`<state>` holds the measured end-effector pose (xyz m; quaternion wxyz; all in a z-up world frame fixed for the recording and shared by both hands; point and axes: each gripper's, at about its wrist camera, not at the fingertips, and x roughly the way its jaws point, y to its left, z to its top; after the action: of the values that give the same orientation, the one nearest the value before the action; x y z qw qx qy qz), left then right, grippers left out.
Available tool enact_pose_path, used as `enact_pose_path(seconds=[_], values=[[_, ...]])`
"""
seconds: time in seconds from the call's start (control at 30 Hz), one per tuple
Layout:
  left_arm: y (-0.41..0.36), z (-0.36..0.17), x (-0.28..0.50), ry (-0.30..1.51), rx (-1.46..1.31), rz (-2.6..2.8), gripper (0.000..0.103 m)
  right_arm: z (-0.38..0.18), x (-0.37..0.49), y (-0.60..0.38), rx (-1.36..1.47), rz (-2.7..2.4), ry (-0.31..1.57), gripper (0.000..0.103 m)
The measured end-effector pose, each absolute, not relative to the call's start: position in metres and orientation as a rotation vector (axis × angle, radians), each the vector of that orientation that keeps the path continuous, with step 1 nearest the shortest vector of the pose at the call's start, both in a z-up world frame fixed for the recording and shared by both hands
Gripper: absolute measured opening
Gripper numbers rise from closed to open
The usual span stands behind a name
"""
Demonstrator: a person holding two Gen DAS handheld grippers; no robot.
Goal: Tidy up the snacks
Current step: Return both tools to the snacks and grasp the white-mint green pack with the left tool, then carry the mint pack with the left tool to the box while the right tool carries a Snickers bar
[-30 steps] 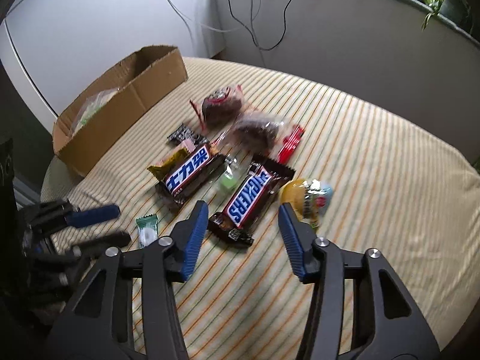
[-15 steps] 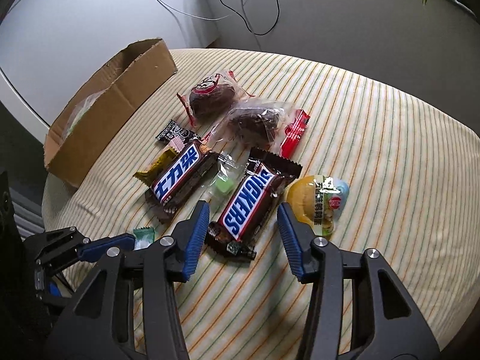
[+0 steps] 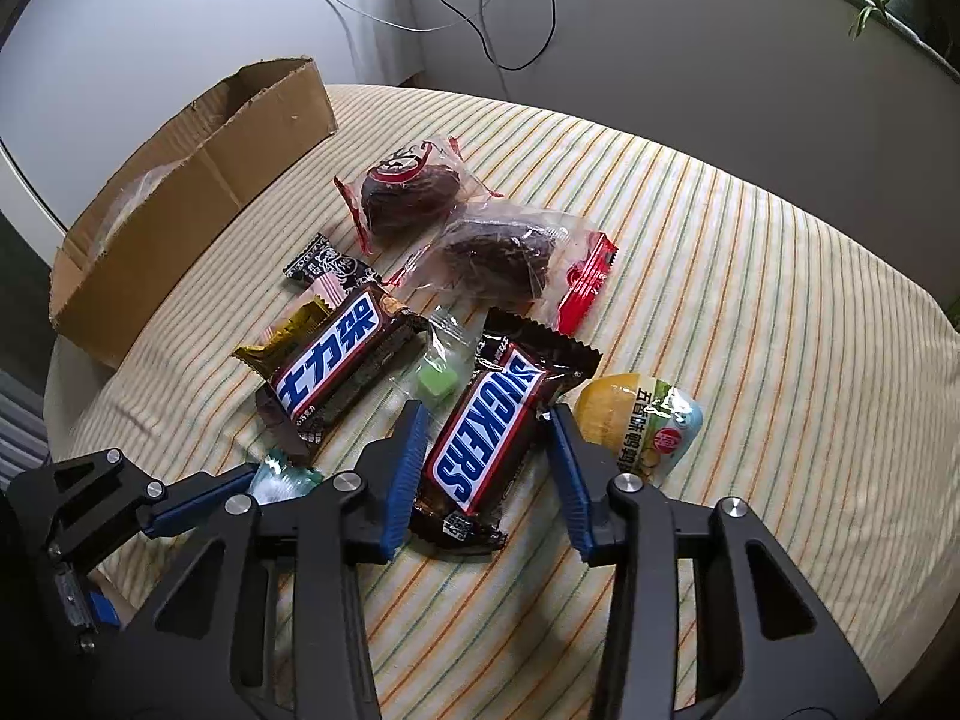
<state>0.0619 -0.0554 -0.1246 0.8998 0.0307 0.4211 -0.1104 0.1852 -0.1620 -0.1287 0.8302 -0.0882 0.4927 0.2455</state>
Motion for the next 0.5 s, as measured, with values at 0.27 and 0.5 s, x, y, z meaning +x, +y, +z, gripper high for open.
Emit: enact_pose_path(seconds=[0.27, 0.5], values=[[-0.037, -0.123, 0.062, 0.873, -0.020, -0.251, 0.019, -0.127, 0.180, -0.167, -0.179, 0.519, 1.049, 0.033], [-0.027, -0.120, 0.060, 0.875, -0.073, -0.255, 0.019, -0.125, 0.175, -0.174, -0.161, 0.516, 1.050, 0.030]])
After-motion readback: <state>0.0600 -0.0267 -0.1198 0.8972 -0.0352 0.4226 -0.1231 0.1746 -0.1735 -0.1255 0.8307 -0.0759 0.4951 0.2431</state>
